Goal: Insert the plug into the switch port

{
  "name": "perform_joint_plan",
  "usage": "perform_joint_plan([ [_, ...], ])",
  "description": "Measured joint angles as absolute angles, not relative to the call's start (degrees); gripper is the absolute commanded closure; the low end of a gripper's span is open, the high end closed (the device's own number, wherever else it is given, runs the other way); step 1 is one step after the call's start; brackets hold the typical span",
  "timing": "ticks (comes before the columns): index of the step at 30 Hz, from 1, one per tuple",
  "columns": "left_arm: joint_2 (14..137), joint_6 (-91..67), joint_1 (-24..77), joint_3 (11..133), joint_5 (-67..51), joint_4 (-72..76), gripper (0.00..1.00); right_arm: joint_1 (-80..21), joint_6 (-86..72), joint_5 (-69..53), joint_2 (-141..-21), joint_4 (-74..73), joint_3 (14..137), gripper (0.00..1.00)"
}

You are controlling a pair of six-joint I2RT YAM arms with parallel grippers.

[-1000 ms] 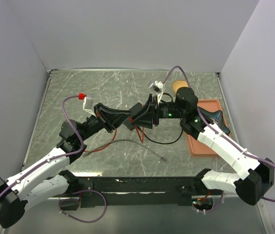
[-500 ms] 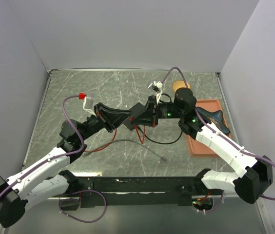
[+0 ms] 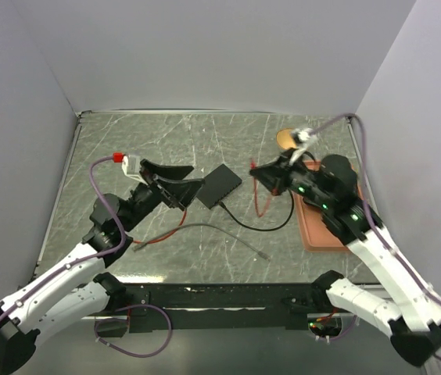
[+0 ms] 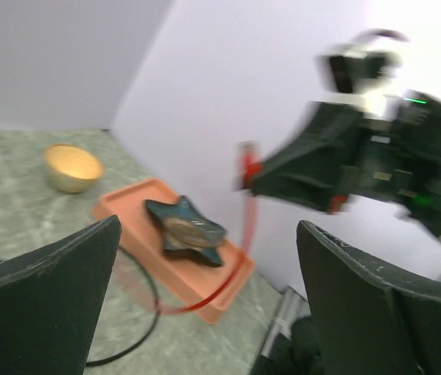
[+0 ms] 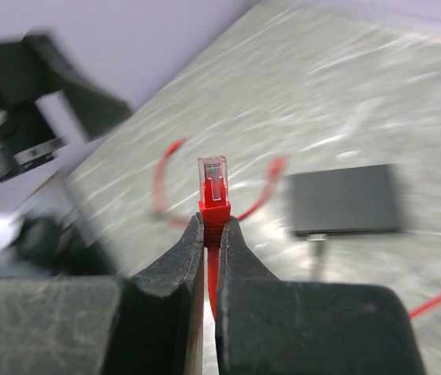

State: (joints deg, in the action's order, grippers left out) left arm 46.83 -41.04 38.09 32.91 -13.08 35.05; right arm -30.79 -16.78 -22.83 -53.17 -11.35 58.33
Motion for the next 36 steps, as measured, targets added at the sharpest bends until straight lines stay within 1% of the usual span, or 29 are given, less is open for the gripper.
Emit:
perform_joint_plan([
  [4, 47.37, -38.52, 38.06, 34.44, -6.66, 28.75, 0.01, -30.72, -13.39, -11.55, -47.79, -17.19, 60.29, 1.00],
  [5, 48.14, -38.28, 38.02, 35.05, -5.78, 27.66, 0.03, -30.72, -12.73, -9.89, -47.88, -17.82, 61.06, 1.00],
  [7, 51.92, -37.47, 37.39, 36.86, -4.19, 25.10, 0.03, -30.72, -11.88, -7.81, -49.54, -18.04, 61.19, 1.00],
  [10, 59.02, -36.62, 35.18, 39.48, -4.27, 22.00, 0.03, -30.72, -11.88, -7.79, -54.61, -16.99, 57.80, 1.00],
  [12, 65.87, -36.10, 32.75, 42.50, -5.04, 19.31, 0.04, -30.72, -12.01, -8.91, -59.18, -16.10, 54.37, 1.00],
  [15, 75.16, -35.09, 29.30, 46.30, -6.17, 16.99, 0.03, -30.72, -12.10, -10.46, -70.00, -16.14, 50.81, 1.00],
  [20, 88.20, -33.52, 24.51, 51.86, -10.11, 14.63, 0.01, -30.76, -11.57, -12.12, -84.99, -16.08, 51.88, 1.00],
  [22, 93.32, -32.51, 23.18, 54.94, -12.05, 14.02, 0.03, -30.76, -11.20, -12.08, -88.42, -16.05, 52.99, 1.00],
  [26, 101.34, -30.81, 21.76, 60.71, -16.84, 13.82, 0.07, -30.92, -10.28, -11.60, -92.09, -15.84, 56.34, 1.00],
  [29, 104.84, -30.24, 21.56, 62.83, -19.77, 14.04, 0.09, -31.33, -9.45, -10.04, -93.43, -15.16, 58.30, 1.00],
  [33, 108.95, -29.26, 21.56, 65.43, -22.55, 13.91, 0.12, -32.95, -8.43, -5.87, -96.07, -15.07, 60.75, 1.00],
  [36, 112.25, -28.80, 21.56, 67.85, -23.97, 13.91, 0.16, -35.05, -7.44, -2.63, -99.04, -15.31, 62.33, 1.00],
])
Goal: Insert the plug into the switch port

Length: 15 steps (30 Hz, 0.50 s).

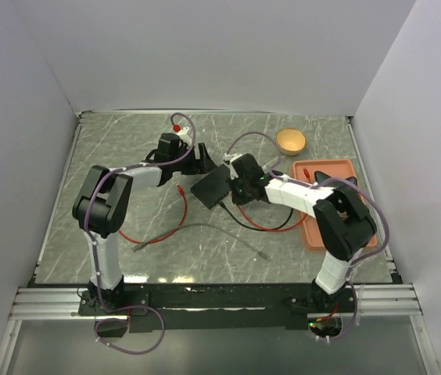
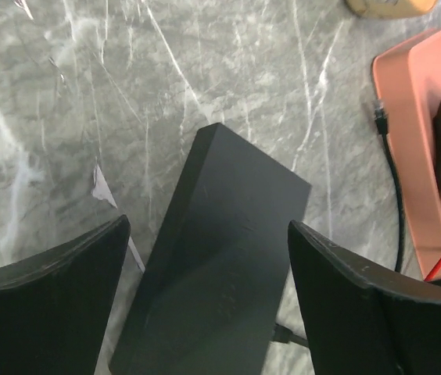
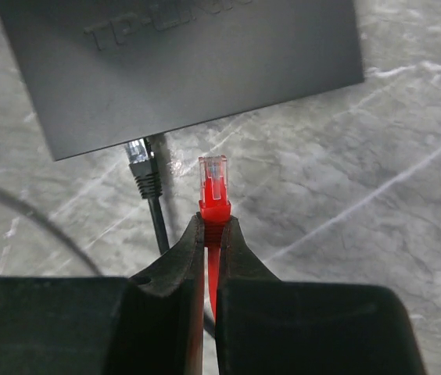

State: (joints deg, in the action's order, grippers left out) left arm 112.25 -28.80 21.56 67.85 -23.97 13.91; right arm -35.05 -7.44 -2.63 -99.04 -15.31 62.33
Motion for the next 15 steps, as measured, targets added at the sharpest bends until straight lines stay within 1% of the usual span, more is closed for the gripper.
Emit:
perform_joint_plan([
  [1, 113.21, -28.58, 21.54, 68.38, -24.53, 13.89, 0.20, -35.92, -7.01, -1.61, -100.03, -15.46, 62.74, 1.00],
  [3, 114.78, -28.08, 21.54, 68.95, -25.80, 13.89, 0.21, -37.65, -6.28, 0.30, -101.89, -15.88, 63.55, 1.00],
  [7, 116.68, -27.66, 21.54, 69.12, -27.92, 13.74, 0.27, -40.27, -5.04, 2.81, -104.57, -16.56, 64.60, 1.00],
  [15, 117.10, -27.31, 21.54, 69.04, -30.68, 13.91, 0.31, -40.84, -4.36, 4.08, -105.32, -16.80, 64.90, 1.00],
])
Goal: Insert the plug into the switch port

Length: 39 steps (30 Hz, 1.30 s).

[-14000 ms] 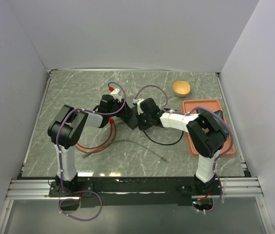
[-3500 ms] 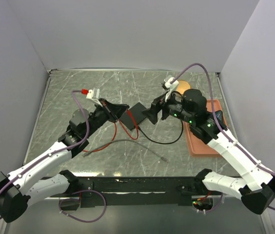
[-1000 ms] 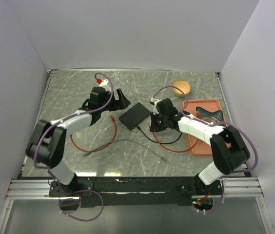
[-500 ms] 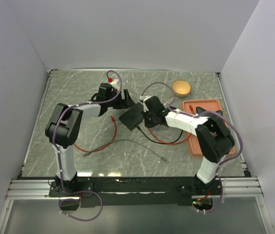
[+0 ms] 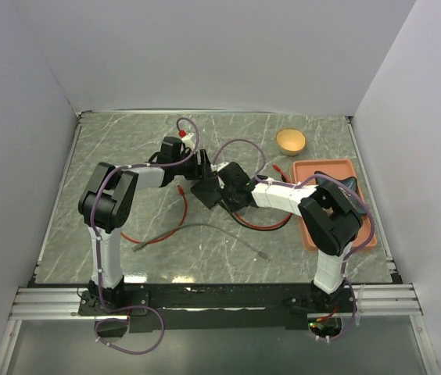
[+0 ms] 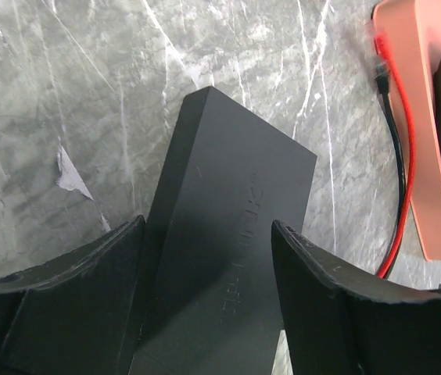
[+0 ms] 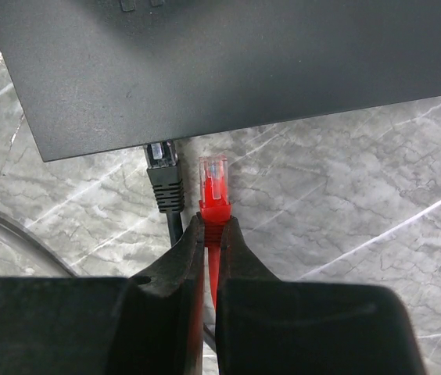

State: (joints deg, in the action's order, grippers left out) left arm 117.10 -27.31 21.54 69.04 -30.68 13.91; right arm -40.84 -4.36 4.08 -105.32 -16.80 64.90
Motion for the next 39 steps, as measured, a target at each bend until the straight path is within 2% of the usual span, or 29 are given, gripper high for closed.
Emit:
perform_joint_plan([
  [13, 117.23, -26.57, 21.30, 67.42, -32.05, 16.14, 0.40, -40.64, -4.60, 4.54, -106.21, -17.26, 66.46, 1.00],
  [30, 117.23, -26.59, 21.23, 66.76, -32.71, 16.84, 0.37, -40.56, -4.60, 5.72, -108.12, -19.33, 68.69, 1.00],
  [39, 117.23, -26.35, 21.19, 66.76, -33.01, 16.86, 0.39, -40.56, -4.71, 6.46, -108.18, -20.16, 69.47, 1.00],
])
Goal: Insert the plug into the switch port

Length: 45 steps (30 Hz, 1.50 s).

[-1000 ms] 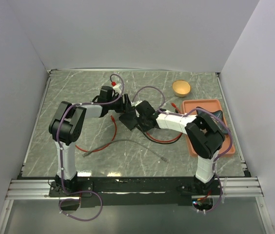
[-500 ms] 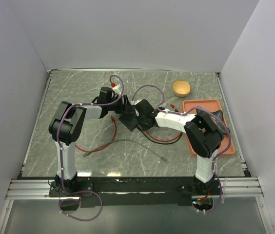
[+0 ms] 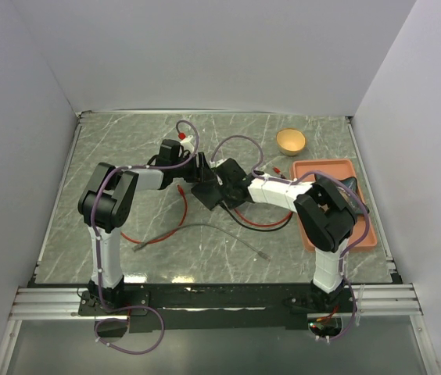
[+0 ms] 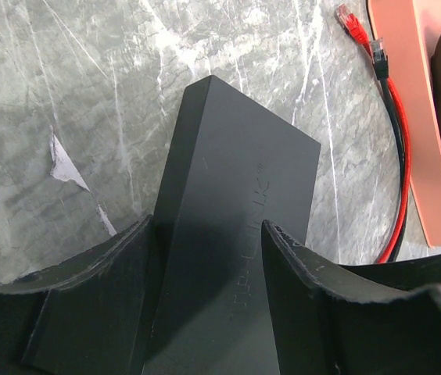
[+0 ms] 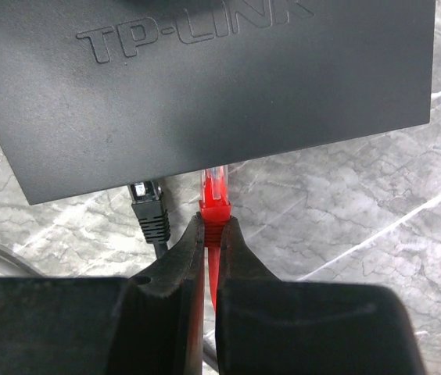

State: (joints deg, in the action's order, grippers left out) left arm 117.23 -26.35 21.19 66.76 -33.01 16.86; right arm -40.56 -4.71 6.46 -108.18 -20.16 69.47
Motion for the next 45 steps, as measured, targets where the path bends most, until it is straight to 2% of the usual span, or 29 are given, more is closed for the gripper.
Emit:
perform_joint_plan([
  [21, 117.23, -25.89, 20.75, 65.63, -33.30, 19.27, 0.40, -40.58, -4.97, 6.09, -110.72, -22.79, 73.08, 1.00],
  [28, 117.23, -25.43, 20.75, 65.21, -33.67, 20.29, 0.35, -40.56, -3.29, 4.86, -111.20, -24.08, 74.37, 1.00],
  [37, 117.16, -24.80, 20.58, 65.21, -33.78, 20.34, 0.35, -40.56, 1.02, 2.98, -112.77, -26.35, 76.84, 1.00],
  [45, 116.81, -23.97, 20.49, 65.19, -33.69, 20.27, 0.30, -40.58, 2.85, 2.15, -114.72, -29.71, 80.64, 1.00],
])
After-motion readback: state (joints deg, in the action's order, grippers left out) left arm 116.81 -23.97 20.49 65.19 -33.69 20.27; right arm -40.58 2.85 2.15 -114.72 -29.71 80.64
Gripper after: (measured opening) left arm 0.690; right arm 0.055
